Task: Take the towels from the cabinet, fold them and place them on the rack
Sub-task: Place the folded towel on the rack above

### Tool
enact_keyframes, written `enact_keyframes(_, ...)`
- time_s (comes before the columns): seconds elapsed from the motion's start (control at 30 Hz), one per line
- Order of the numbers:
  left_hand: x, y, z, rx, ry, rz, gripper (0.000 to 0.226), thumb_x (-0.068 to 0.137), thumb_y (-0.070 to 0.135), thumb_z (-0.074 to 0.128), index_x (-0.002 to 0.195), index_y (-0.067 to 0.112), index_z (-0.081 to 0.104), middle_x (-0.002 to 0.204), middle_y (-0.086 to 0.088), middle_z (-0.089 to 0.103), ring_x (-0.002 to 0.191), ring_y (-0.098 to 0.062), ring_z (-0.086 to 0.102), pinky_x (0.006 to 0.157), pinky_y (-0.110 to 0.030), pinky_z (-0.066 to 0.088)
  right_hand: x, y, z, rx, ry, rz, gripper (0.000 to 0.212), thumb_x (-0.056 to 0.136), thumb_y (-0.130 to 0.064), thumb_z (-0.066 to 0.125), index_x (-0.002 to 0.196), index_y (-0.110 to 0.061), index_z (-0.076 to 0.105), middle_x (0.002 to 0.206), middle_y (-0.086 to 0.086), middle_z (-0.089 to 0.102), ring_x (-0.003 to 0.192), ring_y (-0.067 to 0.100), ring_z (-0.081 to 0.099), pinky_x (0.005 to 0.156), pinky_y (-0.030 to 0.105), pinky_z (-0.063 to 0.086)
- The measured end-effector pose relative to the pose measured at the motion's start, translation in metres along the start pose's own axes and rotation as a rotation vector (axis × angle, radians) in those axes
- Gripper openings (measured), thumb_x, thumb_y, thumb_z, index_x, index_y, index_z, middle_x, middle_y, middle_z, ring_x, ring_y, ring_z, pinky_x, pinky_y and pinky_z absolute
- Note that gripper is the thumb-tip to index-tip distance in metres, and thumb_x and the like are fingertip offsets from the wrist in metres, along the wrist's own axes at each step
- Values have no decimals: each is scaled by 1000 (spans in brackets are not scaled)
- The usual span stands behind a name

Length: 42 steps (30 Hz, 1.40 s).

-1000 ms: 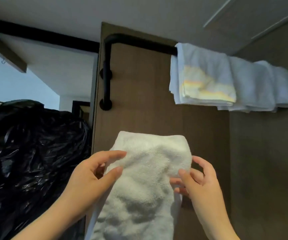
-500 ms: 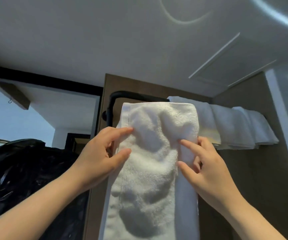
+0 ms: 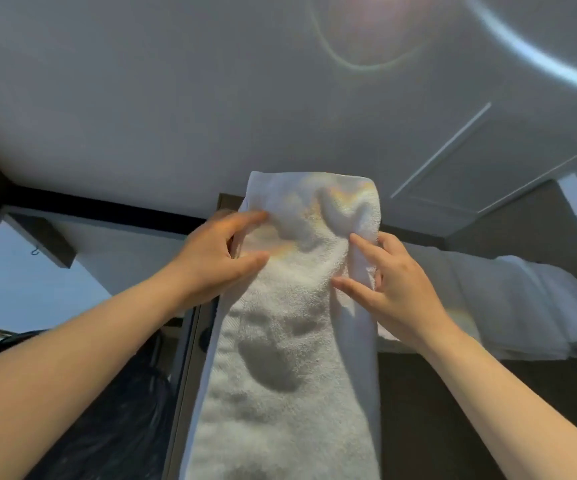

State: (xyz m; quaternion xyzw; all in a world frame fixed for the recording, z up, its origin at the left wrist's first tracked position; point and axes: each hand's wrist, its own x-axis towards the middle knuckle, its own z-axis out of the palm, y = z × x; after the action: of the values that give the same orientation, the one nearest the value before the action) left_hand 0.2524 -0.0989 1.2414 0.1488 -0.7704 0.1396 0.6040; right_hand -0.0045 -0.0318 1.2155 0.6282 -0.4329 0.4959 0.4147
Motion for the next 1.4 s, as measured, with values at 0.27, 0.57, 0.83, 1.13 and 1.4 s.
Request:
enact_keyframes(0.27, 68, -19, 13, 89, 83, -22, 47, 90, 32, 62, 135, 38, 50, 134, 11, 47, 111, -7, 48, 92, -25, 37, 77, 39, 34, 75, 55, 1, 57, 93, -50, 55, 143, -22, 50, 137, 12, 50, 119, 28, 53, 96, 35, 41)
enact_keyframes(0.57, 114, -48, 35, 318, 109, -117, 33, 95, 41, 49, 124, 33, 62, 126, 3, 60, 114, -21, 56, 95, -34, 43, 127, 54, 51, 46, -123, 104, 49, 96, -55, 49, 135, -26, 59, 143, 7, 49, 133, 27, 45, 108, 32, 35)
enact_keyframes(0.83, 115, -67, 44, 308, 15, -280, 46, 100, 50, 34, 66, 26, 54, 70, 8, 56, 66, -5, 50, 54, -22, 30, 129, 56, 52, -90, -236, 122, 58, 100, -61, 28, 128, -24, 62, 139, 8, 56, 130, 31, 48, 107, 46, 38)
enact_keyframes(1.13, 90, -47, 45, 418, 100, -314, 48, 98, 55, 34, 93, 14, 58, 103, -9, 59, 98, -29, 57, 70, -32, 39, 117, 45, 51, -78, -269, 97, 45, 101, -58, 28, 109, -24, 56, 117, 5, 60, 116, 28, 53, 100, 41, 40)
enact_keyframes(1.4, 21, -42, 51, 173, 107, -343, 47, 88, 59, 52, 74, 15, 57, 64, 9, 61, 62, -10, 58, 56, -28, 41, 112, 41, 56, -172, -205, 75, 49, 102, -55, 28, 100, -16, 59, 117, 12, 63, 114, 32, 55, 96, 42, 41)
